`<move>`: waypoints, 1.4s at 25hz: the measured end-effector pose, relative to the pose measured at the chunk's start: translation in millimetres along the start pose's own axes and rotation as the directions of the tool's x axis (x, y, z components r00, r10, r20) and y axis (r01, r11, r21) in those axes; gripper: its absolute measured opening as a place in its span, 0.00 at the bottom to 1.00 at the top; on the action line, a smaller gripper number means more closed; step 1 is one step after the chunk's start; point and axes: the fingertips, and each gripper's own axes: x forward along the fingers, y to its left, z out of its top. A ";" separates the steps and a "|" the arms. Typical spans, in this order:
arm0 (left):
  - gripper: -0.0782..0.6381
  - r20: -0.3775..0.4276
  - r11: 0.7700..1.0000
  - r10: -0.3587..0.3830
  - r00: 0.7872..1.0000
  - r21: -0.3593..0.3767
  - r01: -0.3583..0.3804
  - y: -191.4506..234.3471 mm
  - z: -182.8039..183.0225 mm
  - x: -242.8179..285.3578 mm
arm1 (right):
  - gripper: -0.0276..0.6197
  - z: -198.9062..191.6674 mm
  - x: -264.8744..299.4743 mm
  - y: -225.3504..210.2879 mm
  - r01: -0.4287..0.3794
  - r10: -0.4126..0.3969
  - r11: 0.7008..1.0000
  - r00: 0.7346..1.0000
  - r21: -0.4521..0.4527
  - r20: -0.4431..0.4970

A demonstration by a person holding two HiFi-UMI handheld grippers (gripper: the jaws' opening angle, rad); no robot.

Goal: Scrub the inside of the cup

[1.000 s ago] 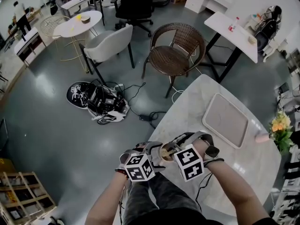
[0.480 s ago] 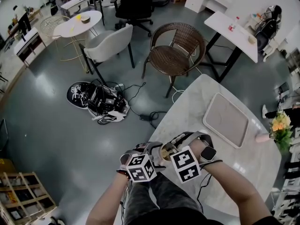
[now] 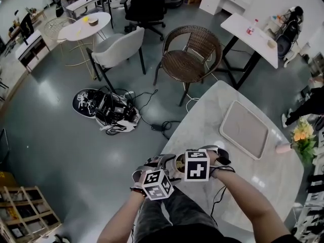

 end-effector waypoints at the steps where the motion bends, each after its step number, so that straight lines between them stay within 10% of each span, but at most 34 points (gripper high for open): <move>1: 0.73 -0.014 1.000 0.007 1.000 0.001 -0.007 0.2 -0.8 1.3 | 0.14 0.7 -4.8 0.6 -0.026 0.024 0.999 0.999 0.045 0.027; 15: 0.66 -0.015 0.981 0.097 0.995 -0.169 -0.098 6.0 -3.3 4.6 | 0.14 -0.7 -70.4 6.8 0.035 -0.136 0.944 0.947 0.329 0.291; 30: 0.65 0.084 0.977 0.181 0.980 -0.129 -0.169 -24.5 -1.2 -58.8 | 0.14 -16.6 -113.1 47.0 0.202 -0.534 0.755 0.741 0.624 0.406; 35: 0.21 0.188 0.958 0.252 0.949 -0.184 -0.218 -38.5 9.2 -86.7 | 0.14 -8.7 -104.8 78.4 0.187 -0.590 0.703 0.692 0.686 0.415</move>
